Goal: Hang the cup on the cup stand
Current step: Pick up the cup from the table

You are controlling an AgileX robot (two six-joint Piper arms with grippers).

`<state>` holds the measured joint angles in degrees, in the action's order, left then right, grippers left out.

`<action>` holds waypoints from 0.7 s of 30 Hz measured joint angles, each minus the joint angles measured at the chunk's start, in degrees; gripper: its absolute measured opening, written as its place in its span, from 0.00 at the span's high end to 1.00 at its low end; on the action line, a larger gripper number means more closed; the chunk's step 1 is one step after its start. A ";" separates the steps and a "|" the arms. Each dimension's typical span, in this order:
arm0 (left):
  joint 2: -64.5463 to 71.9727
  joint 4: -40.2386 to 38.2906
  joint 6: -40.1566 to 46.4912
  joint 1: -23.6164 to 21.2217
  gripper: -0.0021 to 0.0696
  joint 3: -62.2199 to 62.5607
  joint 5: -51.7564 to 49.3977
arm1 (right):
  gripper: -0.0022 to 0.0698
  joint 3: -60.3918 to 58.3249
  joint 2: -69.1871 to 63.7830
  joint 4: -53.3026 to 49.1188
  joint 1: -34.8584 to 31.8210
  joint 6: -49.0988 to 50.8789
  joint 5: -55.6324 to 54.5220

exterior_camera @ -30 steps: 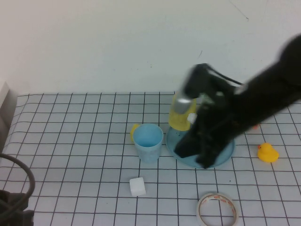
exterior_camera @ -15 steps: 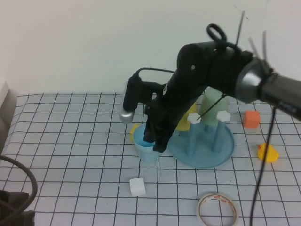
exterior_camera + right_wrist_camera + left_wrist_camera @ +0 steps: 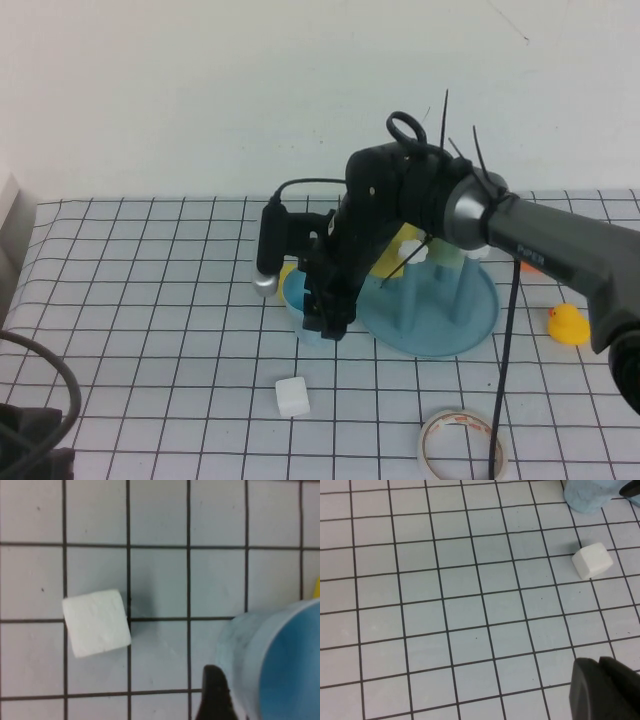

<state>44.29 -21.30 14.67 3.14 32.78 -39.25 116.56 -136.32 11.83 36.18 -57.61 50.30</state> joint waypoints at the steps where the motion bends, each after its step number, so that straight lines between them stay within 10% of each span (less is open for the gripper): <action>1: 0.00 0.00 0.00 0.00 0.97 0.00 0.00 | 0.37 0.00 -0.43 -0.08 0.00 0.00 -0.13; 8: 0.00 -1.91 2.78 0.00 0.97 0.00 0.50 | 0.43 0.00 -1.77 -0.22 0.13 0.00 -0.22; 15: -3.20 -5.83 7.85 0.00 0.97 -0.07 0.17 | 0.86 0.10 -2.39 -0.78 0.13 0.00 -0.11; 21: -14.84 -9.40 12.72 0.00 0.97 -0.07 0.06 | 0.94 0.21 -2.82 -1.13 0.13 0.00 0.10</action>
<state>29.45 -30.70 27.39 3.14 32.70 -39.19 116.77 -139.13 10.69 36.31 -57.61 50.41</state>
